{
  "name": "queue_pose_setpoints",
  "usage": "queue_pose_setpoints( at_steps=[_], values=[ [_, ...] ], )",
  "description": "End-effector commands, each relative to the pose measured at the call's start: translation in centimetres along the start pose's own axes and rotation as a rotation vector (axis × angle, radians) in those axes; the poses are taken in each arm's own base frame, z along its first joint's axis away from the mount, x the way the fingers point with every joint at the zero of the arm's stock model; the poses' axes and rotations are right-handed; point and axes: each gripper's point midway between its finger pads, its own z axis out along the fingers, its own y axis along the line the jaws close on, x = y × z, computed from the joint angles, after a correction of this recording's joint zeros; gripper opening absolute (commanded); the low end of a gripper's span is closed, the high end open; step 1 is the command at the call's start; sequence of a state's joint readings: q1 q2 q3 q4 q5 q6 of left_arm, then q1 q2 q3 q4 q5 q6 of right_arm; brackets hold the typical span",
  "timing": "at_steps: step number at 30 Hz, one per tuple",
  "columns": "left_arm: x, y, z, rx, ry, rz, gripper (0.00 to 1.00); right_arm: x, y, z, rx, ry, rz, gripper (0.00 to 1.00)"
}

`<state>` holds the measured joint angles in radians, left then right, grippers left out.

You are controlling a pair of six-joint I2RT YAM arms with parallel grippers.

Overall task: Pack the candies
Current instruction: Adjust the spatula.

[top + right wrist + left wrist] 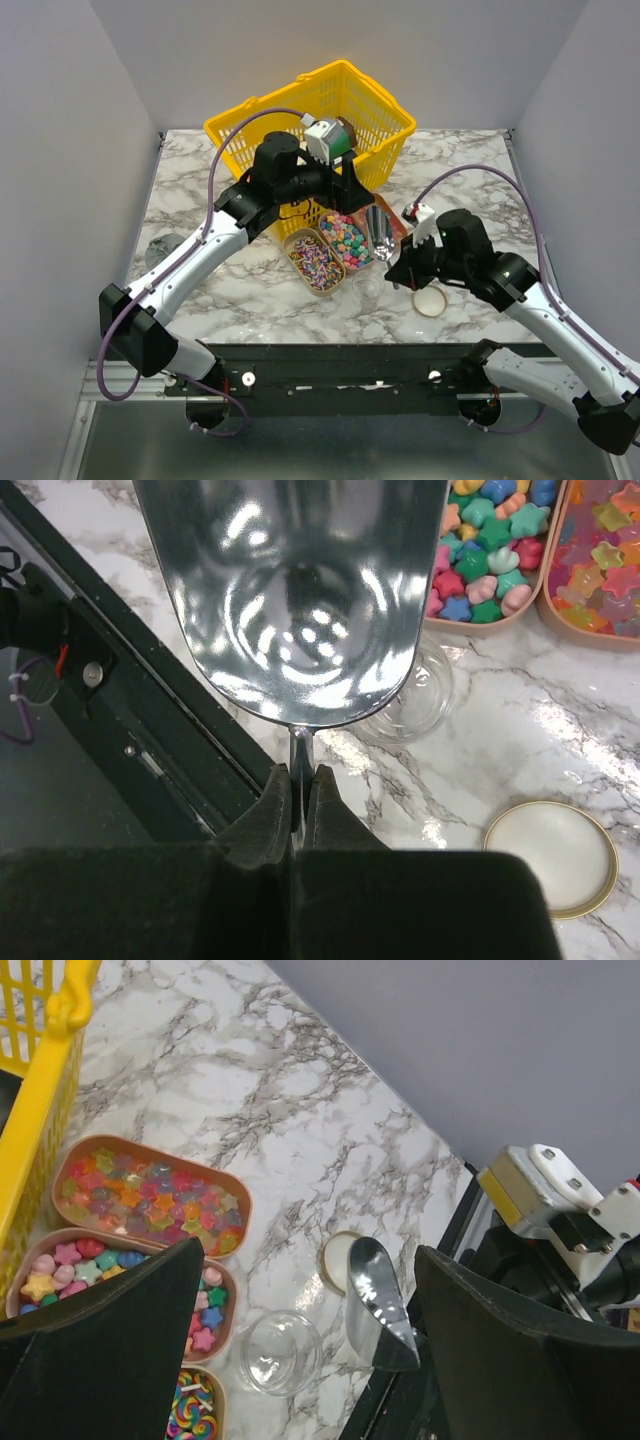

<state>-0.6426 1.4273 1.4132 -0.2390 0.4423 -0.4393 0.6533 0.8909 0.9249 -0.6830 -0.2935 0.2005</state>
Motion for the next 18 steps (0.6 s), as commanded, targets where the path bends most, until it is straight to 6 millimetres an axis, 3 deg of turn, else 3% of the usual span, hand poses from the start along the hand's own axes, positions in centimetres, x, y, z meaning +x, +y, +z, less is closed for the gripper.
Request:
queue_pose_setpoints(
  at_steps=[1,5,10,18],
  values=[
    [2.2,-1.3,0.1,0.11,0.049,-0.025,0.94,-2.1,-0.8,-0.1,0.062,-0.057,-0.035,0.01],
    [3.9,-0.9,0.7,0.13,0.073,-0.045,0.89,-3.4,-0.5,-1.2,0.065,-0.111,-0.058,0.01],
    [5.1,0.0,1.2,0.113,0.108,-0.058,0.82,-3.4,1.3,-2.4,-0.024,-0.135,-0.094,0.01],
    [7.0,0.6,2.0,0.124,0.163,-0.085,0.76,-3.6,2.1,-4.6,-0.043,-0.196,-0.114,0.01]
  ],
)
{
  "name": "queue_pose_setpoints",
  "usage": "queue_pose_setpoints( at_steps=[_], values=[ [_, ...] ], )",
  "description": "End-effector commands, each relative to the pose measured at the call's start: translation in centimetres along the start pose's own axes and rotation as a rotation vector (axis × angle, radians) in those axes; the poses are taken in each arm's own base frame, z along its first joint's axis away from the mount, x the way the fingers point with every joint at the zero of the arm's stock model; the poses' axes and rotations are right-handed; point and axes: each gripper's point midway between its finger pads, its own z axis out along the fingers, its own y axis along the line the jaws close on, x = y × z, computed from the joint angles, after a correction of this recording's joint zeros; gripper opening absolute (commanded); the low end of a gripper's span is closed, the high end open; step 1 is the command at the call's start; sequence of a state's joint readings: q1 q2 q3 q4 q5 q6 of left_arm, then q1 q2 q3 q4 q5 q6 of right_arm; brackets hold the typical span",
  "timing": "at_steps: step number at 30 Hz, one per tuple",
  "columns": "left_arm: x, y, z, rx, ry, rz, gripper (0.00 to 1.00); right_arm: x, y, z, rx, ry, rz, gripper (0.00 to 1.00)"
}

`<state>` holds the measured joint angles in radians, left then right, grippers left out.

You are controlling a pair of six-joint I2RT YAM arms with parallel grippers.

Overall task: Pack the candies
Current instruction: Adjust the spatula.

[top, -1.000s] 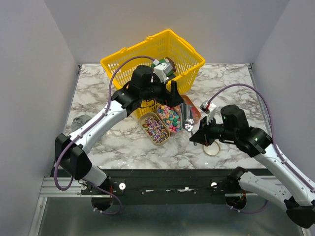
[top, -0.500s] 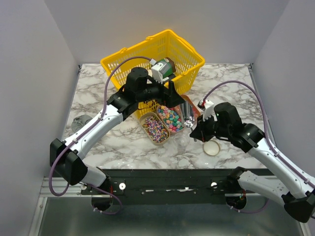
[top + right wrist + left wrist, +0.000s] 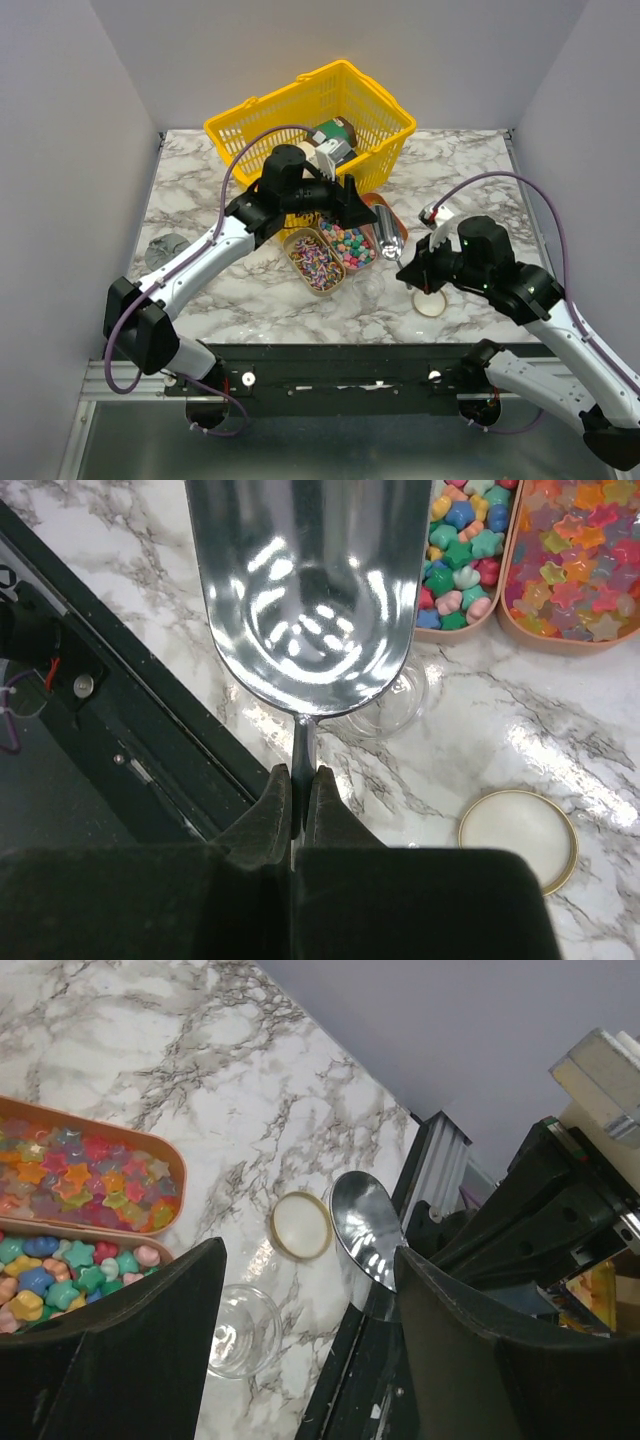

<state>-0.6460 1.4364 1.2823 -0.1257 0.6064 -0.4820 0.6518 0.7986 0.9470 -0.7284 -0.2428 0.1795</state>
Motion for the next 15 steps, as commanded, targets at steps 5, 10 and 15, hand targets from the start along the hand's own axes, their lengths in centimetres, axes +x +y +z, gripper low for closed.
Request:
queue_pose_setpoints(
  at_steps=[5,10,15],
  values=[
    [3.6,2.4,1.6,-0.015,0.097,-0.055,0.73,-2.8,2.3,-2.2,-0.092,-0.111,-0.062,0.01],
    [4.5,2.8,2.1,-0.009,0.124,-0.064,0.68,-2.8,3.6,-2.7,-0.159,-0.101,-0.058,0.01],
    [5.7,2.5,2.4,0.038,0.164,-0.069,0.58,-2.6,4.6,-3.4,-0.213,-0.073,-0.072,0.01]
  ],
)
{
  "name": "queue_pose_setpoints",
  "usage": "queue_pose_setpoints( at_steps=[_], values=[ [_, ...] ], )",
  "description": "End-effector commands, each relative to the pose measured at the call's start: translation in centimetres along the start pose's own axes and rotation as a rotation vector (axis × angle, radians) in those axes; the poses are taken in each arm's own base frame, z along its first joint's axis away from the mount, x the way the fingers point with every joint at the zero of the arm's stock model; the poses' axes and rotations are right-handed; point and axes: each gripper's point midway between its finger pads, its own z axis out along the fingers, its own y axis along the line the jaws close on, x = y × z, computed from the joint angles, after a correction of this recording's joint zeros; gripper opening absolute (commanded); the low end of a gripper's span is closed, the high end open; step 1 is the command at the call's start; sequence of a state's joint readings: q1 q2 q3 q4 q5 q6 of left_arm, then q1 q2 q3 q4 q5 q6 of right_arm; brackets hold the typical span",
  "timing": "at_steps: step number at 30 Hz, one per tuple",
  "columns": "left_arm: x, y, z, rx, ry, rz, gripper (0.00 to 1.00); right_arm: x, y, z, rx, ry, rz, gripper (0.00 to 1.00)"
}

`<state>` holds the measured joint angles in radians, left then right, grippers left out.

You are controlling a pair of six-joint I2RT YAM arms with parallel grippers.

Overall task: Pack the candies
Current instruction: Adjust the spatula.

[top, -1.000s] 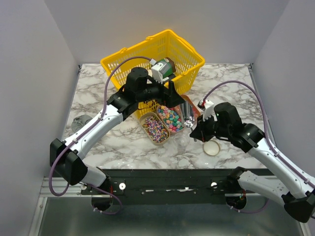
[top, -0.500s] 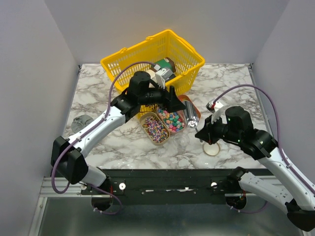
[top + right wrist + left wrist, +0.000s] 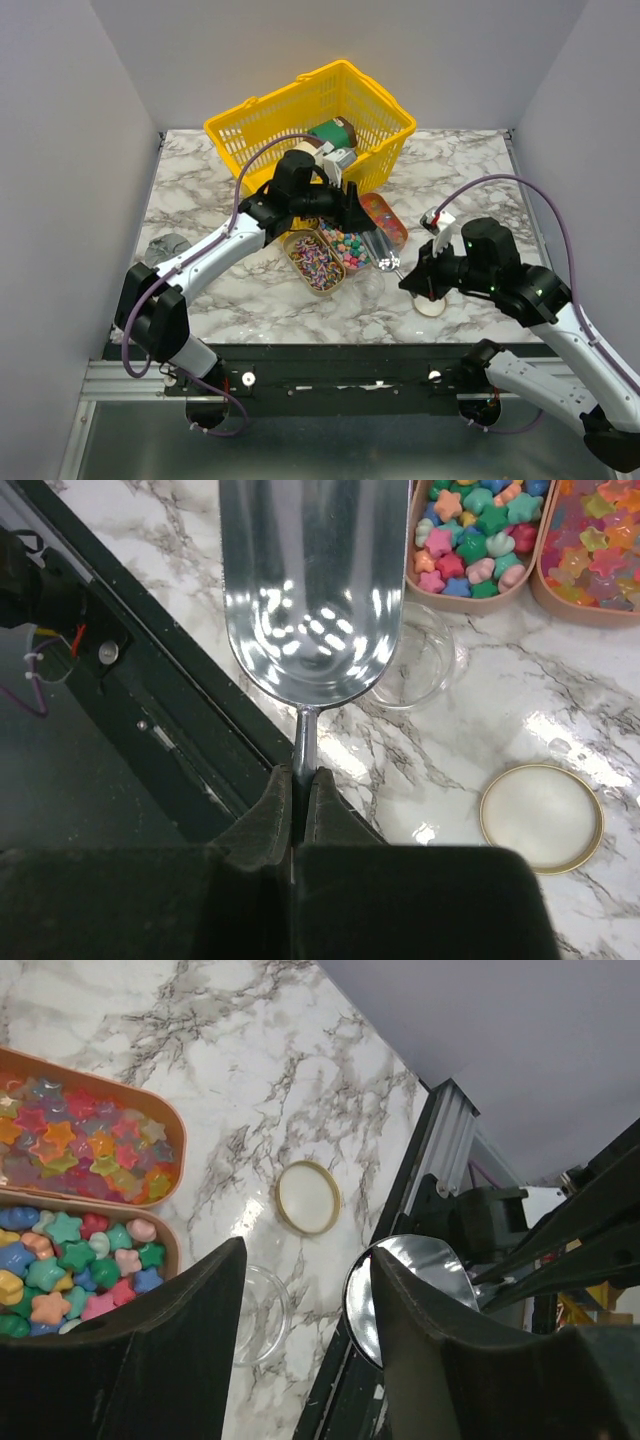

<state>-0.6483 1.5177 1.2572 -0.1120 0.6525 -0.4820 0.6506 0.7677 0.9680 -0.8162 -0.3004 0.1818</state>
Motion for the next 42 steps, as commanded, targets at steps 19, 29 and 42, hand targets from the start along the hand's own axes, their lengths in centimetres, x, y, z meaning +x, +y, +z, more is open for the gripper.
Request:
queue_pose_setpoints(
  at_steps=[19,29,42],
  values=[
    [6.0,-4.2,-1.8,0.295,0.291,-0.085,0.0,-2.5,1.7,-1.8,-0.059,-0.034,-0.105,0.26],
    [2.8,-6.0,-2.1,0.33,0.23,-0.158,0.0,-1.5,-0.4,-1.6,0.039,-0.081,-0.113,0.64],
    [2.4,-7.0,-2.3,0.388,0.245,-0.202,0.0,-1.3,-1.6,-0.3,0.077,-0.086,-0.129,0.19]
  ],
)
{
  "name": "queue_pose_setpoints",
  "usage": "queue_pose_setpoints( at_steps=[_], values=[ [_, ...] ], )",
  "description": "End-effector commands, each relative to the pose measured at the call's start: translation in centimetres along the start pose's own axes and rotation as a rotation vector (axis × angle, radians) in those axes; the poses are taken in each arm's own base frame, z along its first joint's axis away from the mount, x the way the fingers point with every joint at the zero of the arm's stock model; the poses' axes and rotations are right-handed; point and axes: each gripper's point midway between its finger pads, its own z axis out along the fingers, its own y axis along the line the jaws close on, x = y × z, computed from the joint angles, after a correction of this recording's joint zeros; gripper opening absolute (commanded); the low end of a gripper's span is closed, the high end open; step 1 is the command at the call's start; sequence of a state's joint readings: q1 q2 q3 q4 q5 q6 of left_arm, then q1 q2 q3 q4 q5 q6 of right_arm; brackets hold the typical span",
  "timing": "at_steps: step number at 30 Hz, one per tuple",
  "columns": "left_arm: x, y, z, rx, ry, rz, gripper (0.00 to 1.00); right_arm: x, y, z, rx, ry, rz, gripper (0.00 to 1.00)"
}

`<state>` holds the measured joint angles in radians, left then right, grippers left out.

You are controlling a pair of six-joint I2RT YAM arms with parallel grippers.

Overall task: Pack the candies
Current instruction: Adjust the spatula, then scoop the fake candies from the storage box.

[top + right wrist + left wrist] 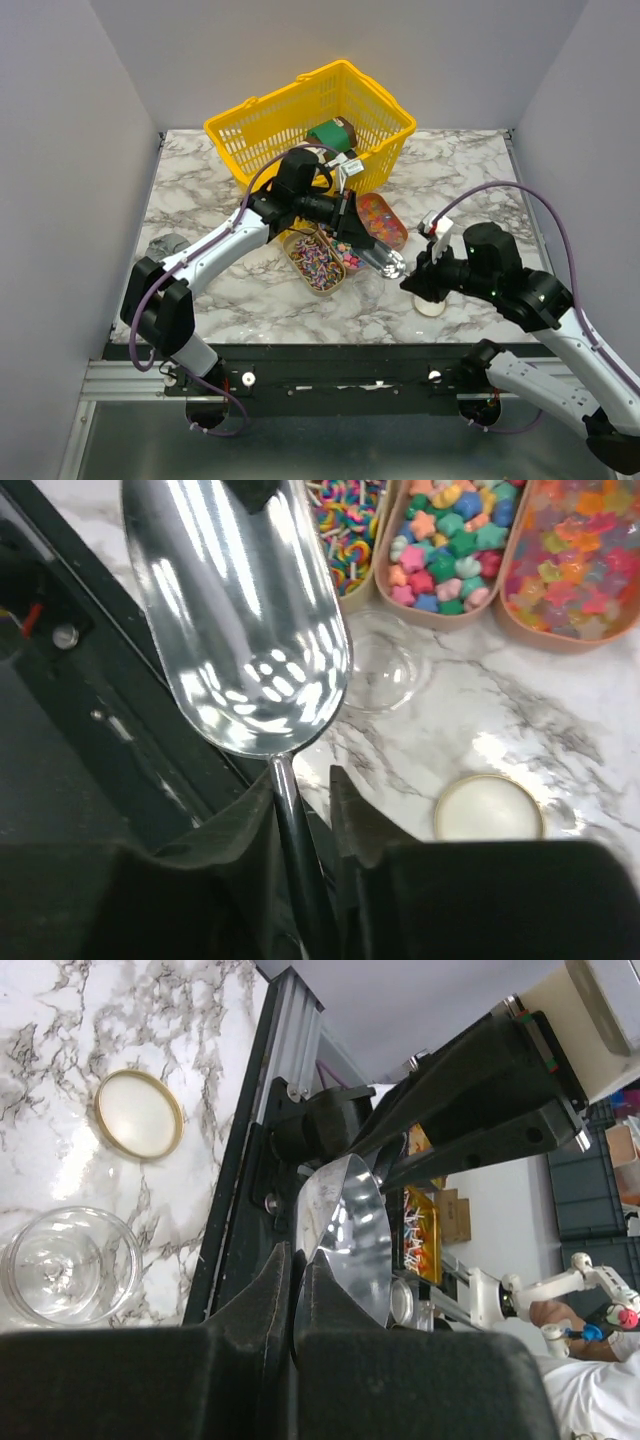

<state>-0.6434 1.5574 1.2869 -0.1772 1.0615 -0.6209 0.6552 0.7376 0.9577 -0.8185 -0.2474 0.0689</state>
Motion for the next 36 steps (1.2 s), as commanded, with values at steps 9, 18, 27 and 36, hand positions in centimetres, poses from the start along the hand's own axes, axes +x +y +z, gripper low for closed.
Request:
queue_pose_setpoints(
  at_steps=[9,18,27,36],
  values=[
    [-3.4,0.6,-1.4,-0.14,-0.106,0.101,0.57,0.0,-2.1,0.1,0.139,0.024,0.081,0.01],
    [-8.7,-0.6,-8.6,-0.464,-0.472,0.322,0.87,0.8,-5.5,2.3,0.327,0.304,0.124,0.01],
    [-7.0,1.2,-11.5,-0.647,-0.528,0.314,0.9,0.8,-7.5,4.3,0.301,0.54,0.236,0.01],
    [-5.3,3.2,-12.7,-0.744,-0.514,0.287,0.9,1.8,-8.7,6.5,0.257,0.712,0.262,0.01]
  ],
)
